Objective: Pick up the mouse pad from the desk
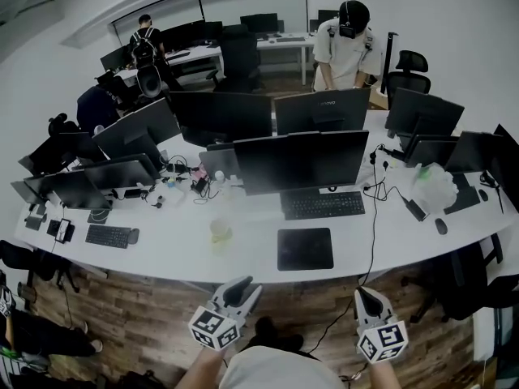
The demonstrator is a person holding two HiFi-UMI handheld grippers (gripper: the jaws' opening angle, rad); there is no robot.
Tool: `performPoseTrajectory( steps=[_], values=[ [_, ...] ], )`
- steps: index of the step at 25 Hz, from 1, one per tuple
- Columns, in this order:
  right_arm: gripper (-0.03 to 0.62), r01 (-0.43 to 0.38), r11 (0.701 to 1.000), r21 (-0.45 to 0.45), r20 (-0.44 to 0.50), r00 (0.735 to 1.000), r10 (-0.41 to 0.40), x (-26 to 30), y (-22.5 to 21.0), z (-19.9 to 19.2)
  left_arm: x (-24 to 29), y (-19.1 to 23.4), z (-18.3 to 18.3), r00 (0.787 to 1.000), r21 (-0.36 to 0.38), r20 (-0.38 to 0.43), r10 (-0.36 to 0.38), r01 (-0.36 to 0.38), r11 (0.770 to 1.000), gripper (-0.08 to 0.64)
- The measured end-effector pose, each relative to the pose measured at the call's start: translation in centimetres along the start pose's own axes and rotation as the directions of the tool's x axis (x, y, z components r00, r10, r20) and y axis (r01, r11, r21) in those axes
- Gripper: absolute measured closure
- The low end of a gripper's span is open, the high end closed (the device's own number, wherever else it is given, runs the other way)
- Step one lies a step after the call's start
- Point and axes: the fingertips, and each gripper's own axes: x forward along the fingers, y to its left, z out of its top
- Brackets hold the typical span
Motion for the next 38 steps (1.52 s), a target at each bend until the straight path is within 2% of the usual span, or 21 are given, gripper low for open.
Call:
performPoseTrajectory(
  steps=[12,25,31,38],
  values=[
    [0.581,-0.004,1.000,0.028,-0.048,0.999,0.005,4.3,-1.9,-1.1,3.7,3.1,0.2,1.000,-0.009,-0.027,0.015,-0.015,1.000,0.408],
    [0.581,0.058,0.996,0.069,-0.125,0.991,-0.049,13.9,-5.5,-1.4,12.5,10.0,-0.1,0.990,-0.024,-0.114,-0.078,0.075,0.997,0.407],
    [0.581,0.095,0.992,0.081,-0.179,0.981,-0.079,18.4,-6.7,-2.4,16.6,13.7,-0.9,0.976,-0.012,-0.175,-0.133,0.133,0.991,0.401],
    [0.581,0.139,0.986,0.094,-0.225,0.968,-0.115,22.8,-7.4,-3.1,20.7,17.2,-2.3,0.947,-0.022,-0.245,-0.206,0.207,0.978,0.387]
  ],
)
